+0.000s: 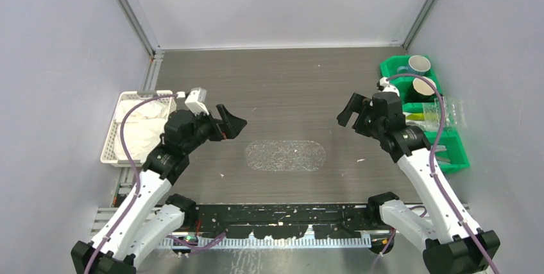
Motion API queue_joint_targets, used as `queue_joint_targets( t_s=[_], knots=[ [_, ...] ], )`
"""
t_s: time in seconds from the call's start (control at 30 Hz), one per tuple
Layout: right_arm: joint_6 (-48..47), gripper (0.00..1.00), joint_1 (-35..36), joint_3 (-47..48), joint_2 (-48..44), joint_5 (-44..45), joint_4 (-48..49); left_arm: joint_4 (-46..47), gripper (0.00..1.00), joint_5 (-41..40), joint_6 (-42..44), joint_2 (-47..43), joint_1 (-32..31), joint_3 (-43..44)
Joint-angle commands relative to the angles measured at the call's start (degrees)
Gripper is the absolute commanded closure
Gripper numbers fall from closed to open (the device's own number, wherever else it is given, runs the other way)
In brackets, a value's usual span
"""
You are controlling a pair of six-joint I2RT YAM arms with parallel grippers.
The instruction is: Prepare toiletry sets of a toothbrush and toothpaste on the tray
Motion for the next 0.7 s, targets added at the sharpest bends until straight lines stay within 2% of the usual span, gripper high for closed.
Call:
queue_joint_targets(
  t_s=[0.0, 0.07, 0.1, 0.27, 0.4, 0.5, 0.57, 0.67],
  knots=[
    [4.63, 0.0, -1.28, 3.64, 4.4, -1.12, -0.97, 5.24, 0.0, 3.89, 1.66, 4.08, -0.18, 2.22],
    [5.15, 0.0, -2.55, 2.81, 4.04, -1.93, -0.58, 6.75, 0.0, 5.55, 1.78, 6.88, -0.26, 3.4],
    [6.52, 0.0, -2.75, 2.07, 2.59, 1.77, -0.53, 7.48, 0.0, 6.12, 1.75, 8.5, -0.38, 4.04],
    [17.94, 0.0, -4.21, 4.9, 1.5, 27.53, -12.21, 10.95, 0.0, 6.51, 1.9, 17.09, -3.25, 7.28],
    [38.25, 0.0, -5.09, 7.91, 4.24, 45.67, -27.43, 13.04, 0.0, 5.39, 1.83, 21.77, -6.91, 8.35],
    [50.09, 0.0, -7.56, 10.62, 8.46, 50.92, -38.56, 13.38, 0.0, 4.9, 1.99, 23.44, -8.91, 8.36],
    [53.98, 0.0, -10.47, 11.47, 11.23, 51.11, -44.33, 12.99, 0.0, 4.79, 2.08, 23.78, -9.62, 8.3],
    [50.34, 0.0, -14.83, 9.2, 10.02, 47.66, -41.51, 12.59, 0.0, 4.32, 2.17, 23.33, -10.35, 7.79]
  ],
)
